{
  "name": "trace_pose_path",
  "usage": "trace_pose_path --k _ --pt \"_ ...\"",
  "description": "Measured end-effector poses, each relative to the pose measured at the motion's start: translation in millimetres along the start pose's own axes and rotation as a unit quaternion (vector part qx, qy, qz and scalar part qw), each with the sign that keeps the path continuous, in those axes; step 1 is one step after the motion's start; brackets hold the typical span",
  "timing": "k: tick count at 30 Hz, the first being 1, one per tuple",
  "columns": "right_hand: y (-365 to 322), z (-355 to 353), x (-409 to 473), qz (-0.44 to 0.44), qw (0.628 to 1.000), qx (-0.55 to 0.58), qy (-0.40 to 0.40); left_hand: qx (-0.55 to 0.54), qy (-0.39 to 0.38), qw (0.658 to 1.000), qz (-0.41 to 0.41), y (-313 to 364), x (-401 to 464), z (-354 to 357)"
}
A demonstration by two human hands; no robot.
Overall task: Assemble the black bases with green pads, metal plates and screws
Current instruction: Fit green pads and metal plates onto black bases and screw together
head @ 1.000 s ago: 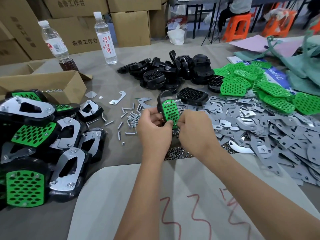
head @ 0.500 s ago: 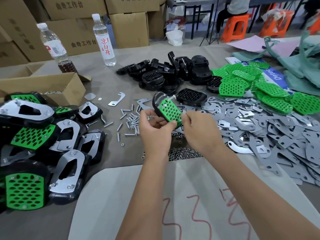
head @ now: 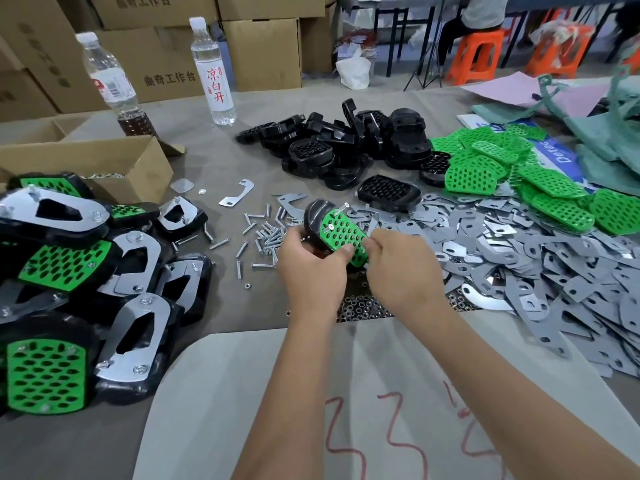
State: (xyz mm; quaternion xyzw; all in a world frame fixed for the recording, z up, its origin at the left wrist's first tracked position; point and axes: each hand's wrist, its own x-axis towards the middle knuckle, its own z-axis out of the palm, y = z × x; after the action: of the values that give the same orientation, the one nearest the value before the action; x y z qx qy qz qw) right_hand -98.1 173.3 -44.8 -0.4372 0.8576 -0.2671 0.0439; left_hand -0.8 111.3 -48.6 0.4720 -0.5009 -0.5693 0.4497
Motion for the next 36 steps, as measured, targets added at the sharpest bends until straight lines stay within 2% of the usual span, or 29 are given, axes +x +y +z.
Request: trace_pose_path --k 3,5,7,9,13,15,17,20,23,25,27,28,30,31,32,34,36 --pt "-0.3 -2.1 -2.9 -0.082 0.995 -0.058 0.001 -0.019 -0.002 1.000 -0.007 -1.5 2.1 -3.0" --pt "8.1 -10.8 -0.4 -0.161 0.984 -0.077 -0.027 -0.025 -0.008 1.000 -0.011 -3.2 4.6 -5.0" --pt "15.0 -17.7 2.8 -0.201 0.975 -0.086 -0.043 -0.020 -0.015 1.000 -0.012 -3.0 5.2 -4.7" --pt "13.7 -16.9 2.6 -0.190 0.977 -0.090 -0.030 -0.027 -0.010 1.000 -0.013 -2.6 4.2 -3.3" --pt "0.4 2.5 -1.9 -0.043 0.999 -0.004 0.024 -0.035 0.007 0.999 0.005 -0.2 -1.7 2.0" --pt "-4.6 6.9 -0.2 -0.023 0.999 0.001 0.026 -0.035 0.016 0.999 0.012 -1.0 -2.4 1.5" --pt "-2.5 4.7 1.5 -0.079 0.997 -0.012 0.020 -0.042 0.019 0.999 0.012 -3.5 0.5 -1.6" --pt "13.7 -9.8 4.7 -0.219 0.975 -0.024 -0.014 -0.059 -0.003 0.998 0.005 -2.8 3.8 -4.9" --pt "30.6 -19.1 9.4 -0.266 0.964 0.005 -0.002 -0.079 -0.035 0.996 -0.012 0.7 1.0 0.0" --pt "37.2 -20.7 8.9 -0.237 0.967 0.086 0.025 -0.095 -0.048 0.994 -0.014 2.1 -1.9 3.2" --pt "37.9 -23.6 7.0 -0.129 0.969 0.208 0.030 -0.106 -0.052 0.993 -0.010 2.0 -3.1 4.8" --pt "35.8 -26.8 5.5 -0.048 0.953 0.297 0.008 -0.106 -0.053 0.993 -0.005 1.1 -3.4 5.9" --pt "34.6 -29.7 3.7 0.089 0.873 0.469 -0.097 -0.104 -0.061 0.993 0.002 0.3 -5.2 7.4" --pt "34.4 -28.6 2.4 0.110 0.846 0.503 -0.136 -0.108 -0.068 0.992 0.001 0.7 -6.0 7.5" --pt "34.0 -26.0 0.7 0.099 0.837 0.515 -0.158 -0.113 -0.075 0.991 0.000 1.1 -6.3 7.4" --pt "33.2 -23.1 -2.2 0.058 0.836 0.520 -0.166 -0.120 -0.088 0.989 -0.004 0.8 -5.3 5.8" --pt "34.1 -22.9 -2.1 0.053 0.827 0.536 -0.161 -0.119 -0.102 0.988 -0.008 1.0 -4.4 3.4"
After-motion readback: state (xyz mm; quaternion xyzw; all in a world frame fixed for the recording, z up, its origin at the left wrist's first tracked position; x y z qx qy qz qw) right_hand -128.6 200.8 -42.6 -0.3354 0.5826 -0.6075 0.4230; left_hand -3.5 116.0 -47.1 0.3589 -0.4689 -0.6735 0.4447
